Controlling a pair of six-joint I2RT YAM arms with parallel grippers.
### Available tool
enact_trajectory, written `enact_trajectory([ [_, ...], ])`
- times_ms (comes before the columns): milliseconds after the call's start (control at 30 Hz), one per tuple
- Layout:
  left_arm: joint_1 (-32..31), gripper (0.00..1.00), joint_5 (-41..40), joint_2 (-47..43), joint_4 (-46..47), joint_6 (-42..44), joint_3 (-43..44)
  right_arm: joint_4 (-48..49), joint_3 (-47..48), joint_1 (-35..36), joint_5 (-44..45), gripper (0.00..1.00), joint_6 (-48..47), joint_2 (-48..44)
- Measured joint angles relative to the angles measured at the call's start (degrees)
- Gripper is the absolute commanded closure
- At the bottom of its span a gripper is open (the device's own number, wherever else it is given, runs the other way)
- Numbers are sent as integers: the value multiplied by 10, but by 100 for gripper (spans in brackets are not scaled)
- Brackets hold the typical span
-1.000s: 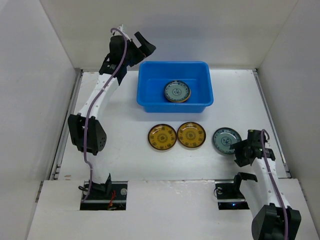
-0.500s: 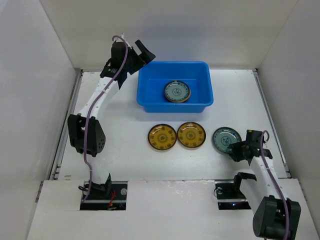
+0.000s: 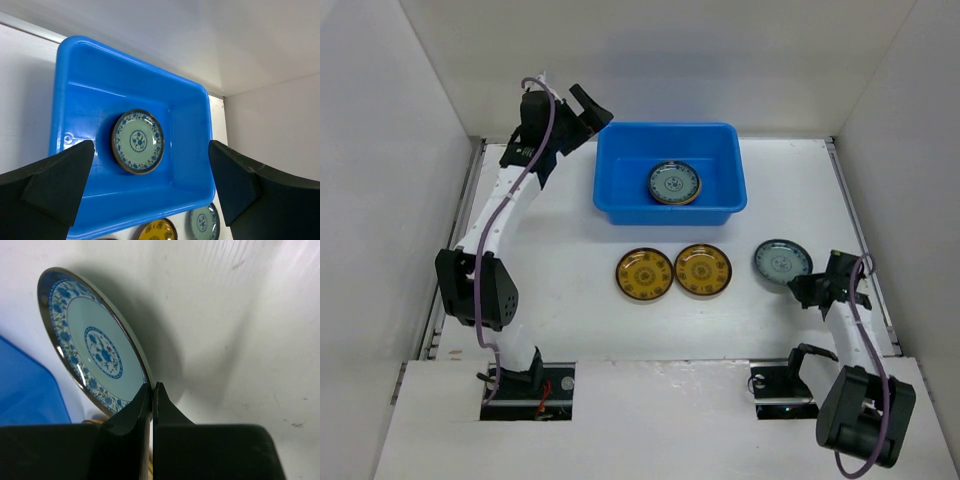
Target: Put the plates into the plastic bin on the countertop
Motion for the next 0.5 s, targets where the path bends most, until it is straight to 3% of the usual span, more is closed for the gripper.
enact_trajectory([
  [200,16,0,-1,-44,1,0,-48,-59,83,-63,32,100,-24,-12],
  [500,27,0,-27,-109,5,1,-145,-66,288,-47,47,100,-47,60],
])
